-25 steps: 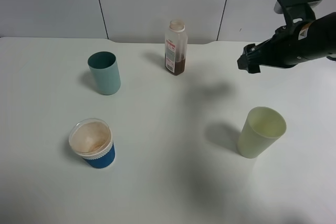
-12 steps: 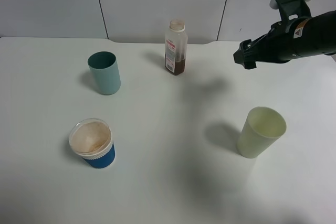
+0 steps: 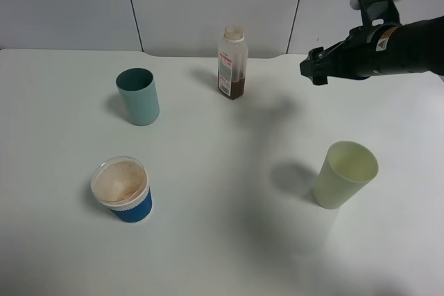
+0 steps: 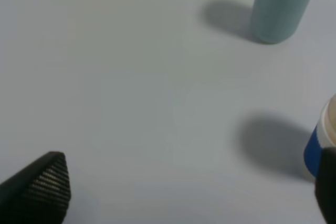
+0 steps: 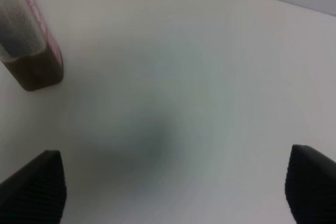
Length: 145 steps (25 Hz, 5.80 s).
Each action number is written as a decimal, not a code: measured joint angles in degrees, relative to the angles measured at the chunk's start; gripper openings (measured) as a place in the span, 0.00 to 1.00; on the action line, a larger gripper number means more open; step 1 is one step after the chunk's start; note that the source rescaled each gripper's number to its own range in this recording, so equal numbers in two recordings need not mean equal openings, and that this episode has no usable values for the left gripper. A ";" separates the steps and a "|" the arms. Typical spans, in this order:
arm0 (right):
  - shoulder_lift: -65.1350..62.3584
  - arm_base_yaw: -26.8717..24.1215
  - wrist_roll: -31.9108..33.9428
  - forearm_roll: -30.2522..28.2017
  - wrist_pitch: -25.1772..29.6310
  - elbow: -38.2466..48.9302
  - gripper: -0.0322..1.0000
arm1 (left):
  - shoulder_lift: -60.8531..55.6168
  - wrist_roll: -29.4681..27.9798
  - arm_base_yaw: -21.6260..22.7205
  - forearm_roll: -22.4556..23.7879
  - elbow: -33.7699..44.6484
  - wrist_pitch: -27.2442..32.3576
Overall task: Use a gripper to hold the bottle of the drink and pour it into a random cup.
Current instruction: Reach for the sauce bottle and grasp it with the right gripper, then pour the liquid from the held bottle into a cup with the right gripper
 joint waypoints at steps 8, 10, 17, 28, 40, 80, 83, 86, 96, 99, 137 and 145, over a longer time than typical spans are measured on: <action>8.95 0.32 0.00 -5.64 -5.62 -0.07 0.83 | 0.00 0.00 0.00 0.00 0.00 0.00; 10.83 0.49 0.38 -6.61 -6.44 -0.57 0.83 | 0.00 0.00 0.00 0.00 0.00 0.00; 16.57 1.78 1.53 -7.84 -6.58 -6.90 0.83 | 0.00 0.00 0.00 0.00 0.00 0.00; 25.18 8.40 1.53 -9.73 -6.58 -16.67 0.83 | 0.00 0.00 0.00 0.00 0.00 -0.06; 30.59 9.97 1.33 -9.78 -11.16 -20.88 0.83 | 0.00 0.00 0.00 -0.30 0.00 -0.06; 41.21 7.52 -4.06 -9.71 -45.85 -21.07 0.83 | 0.00 0.00 0.00 0.00 0.00 -0.06; 41.21 7.52 -4.06 -9.71 -45.92 -21.07 0.81 | 0.00 0.00 0.00 0.00 0.00 -0.06; 41.21 7.52 -4.60 -9.71 -45.92 -21.07 0.63 | 0.00 0.00 0.00 0.00 0.00 -0.06; 41.21 7.52 -4.90 -7.94 -45.86 -21.07 0.04 | 0.00 0.00 0.00 0.00 0.00 -0.06; 41.21 7.52 -4.90 -7.67 -45.86 -21.07 0.04 | 0.00 0.00 0.00 0.00 0.00 -0.06; 23.38 20.64 -4.83 -9.79 -10.86 -30.74 0.04 | 0.00 0.00 0.00 0.00 0.00 0.00; 23.32 25.84 -4.72 -18.94 -8.23 -36.46 0.04 | 0.00 0.00 0.00 0.00 0.00 0.00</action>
